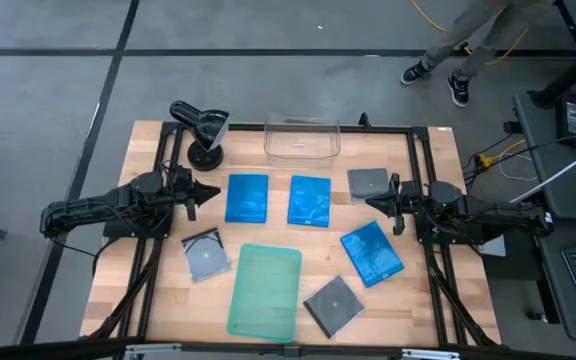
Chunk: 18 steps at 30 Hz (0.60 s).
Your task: Pick & place jewel cases by type
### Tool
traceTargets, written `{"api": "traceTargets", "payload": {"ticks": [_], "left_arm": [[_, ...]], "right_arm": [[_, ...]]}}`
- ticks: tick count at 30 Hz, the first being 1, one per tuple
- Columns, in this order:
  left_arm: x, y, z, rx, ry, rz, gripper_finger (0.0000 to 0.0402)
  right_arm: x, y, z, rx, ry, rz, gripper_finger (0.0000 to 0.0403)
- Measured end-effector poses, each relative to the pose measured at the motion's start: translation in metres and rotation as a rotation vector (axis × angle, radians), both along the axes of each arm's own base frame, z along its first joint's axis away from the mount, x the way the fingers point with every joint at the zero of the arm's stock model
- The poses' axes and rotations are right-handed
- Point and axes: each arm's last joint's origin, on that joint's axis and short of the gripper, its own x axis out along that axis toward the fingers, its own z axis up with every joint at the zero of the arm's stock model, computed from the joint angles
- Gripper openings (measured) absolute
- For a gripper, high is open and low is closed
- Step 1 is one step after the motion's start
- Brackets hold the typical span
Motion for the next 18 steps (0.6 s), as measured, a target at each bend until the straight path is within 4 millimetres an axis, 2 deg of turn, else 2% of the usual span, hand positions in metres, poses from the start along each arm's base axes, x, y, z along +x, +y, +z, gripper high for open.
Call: {"api": "traceTargets", "payload": {"ticks": [18], "left_arm": [[0.0000,0.0000,0.0000,0.000,0.000,0.000,0.0013]], "right_arm": [[0.0000,0.0000,0.0000,0.000,0.000,0.000,0.0019]]}}
